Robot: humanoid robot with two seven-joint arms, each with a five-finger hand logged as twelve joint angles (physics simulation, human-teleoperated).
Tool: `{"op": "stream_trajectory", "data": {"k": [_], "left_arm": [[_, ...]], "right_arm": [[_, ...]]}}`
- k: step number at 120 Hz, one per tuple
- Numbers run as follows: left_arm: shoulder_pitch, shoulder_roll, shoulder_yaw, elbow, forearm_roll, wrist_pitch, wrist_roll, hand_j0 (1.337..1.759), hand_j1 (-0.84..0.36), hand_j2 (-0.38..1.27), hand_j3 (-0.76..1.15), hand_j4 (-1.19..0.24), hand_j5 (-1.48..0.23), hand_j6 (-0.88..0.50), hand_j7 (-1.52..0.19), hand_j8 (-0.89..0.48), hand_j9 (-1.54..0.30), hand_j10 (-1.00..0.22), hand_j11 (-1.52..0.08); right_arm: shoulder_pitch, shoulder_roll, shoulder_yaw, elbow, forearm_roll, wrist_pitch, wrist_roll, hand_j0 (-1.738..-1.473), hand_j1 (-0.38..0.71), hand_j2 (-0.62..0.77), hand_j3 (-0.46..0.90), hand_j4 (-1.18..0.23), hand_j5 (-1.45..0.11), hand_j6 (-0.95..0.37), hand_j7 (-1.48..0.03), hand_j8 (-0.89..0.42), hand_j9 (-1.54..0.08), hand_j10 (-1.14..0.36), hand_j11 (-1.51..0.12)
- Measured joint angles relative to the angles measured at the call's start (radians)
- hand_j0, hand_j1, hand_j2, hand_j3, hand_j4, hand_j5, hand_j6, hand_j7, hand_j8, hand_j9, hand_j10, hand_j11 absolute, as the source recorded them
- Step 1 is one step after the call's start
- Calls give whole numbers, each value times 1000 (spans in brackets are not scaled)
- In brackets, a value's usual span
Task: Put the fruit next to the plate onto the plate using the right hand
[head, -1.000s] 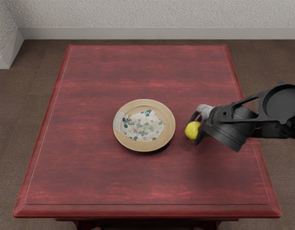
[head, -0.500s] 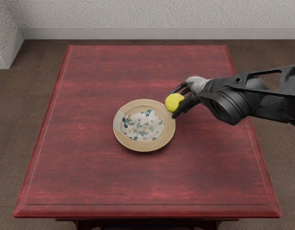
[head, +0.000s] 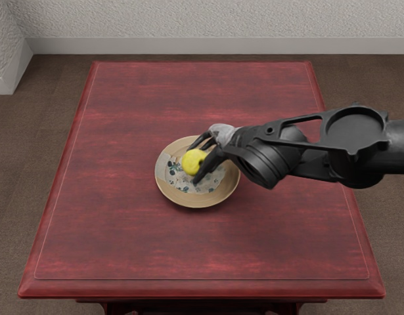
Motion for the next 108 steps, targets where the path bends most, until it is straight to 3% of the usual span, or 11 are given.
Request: {"op": "stream_trajectory", "data": {"k": [21, 41, 61, 86, 94, 108], "left_arm": [[0, 0, 0, 0, 0, 0, 0, 1658, 53, 50, 0, -247, -321, -247, -321, -247, -321, -247, -321], [0, 0, 0, 0, 0, 0, 0, 1658, 53, 50, 0, -247, -321, -247, -321, -247, -321, -247, -321], [0, 0, 0, 0, 0, 0, 0, 1658, 53, 50, 0, -247, -321, -247, -321, -247, -321, -247, -321], [0, 0, 0, 0, 0, 0, 0, 1658, 53, 50, 0, -247, -321, -247, -321, -247, -321, -247, -321], [0, 0, 0, 0, 0, 0, 0, 1658, 53, 50, 0, -247, -321, -247, -321, -247, -321, -247, -321], [0, 0, 0, 0, 0, 0, 0, 1658, 53, 50, 0, -247, -321, -247, -321, -247, -321, -247, -321]], "right_arm": [[-1, -12, 13, -1, -6, -2, -6, -1656, -54, 83, 0, -299, -453, -243, -456, -292, -460, -347, -461], [-40, -119, 118, 12, 0, 53, -8, -1657, -186, 32, 0, -160, -236, -135, -237, -157, -239, -181, -239], [-172, -323, 328, 38, 102, 393, -7, -1658, -244, 9, 0, -98, -140, -87, -140, -97, -141, -107, -141], [-322, -616, 419, 9, 347, 990, 0, -1658, -274, -3, 0, -66, -91, -62, -91, -66, -91, -70, -92], [-373, -698, 428, -10, 400, 1099, 32, -1658, -278, -5, 0, -61, -83, -58, -84, -61, -84, -64, -84], [-457, -777, 434, -89, 438, 1181, 126, -1658, -283, -7, 0, -55, -75, -53, -75, -55, -75, -57, -75]]}}
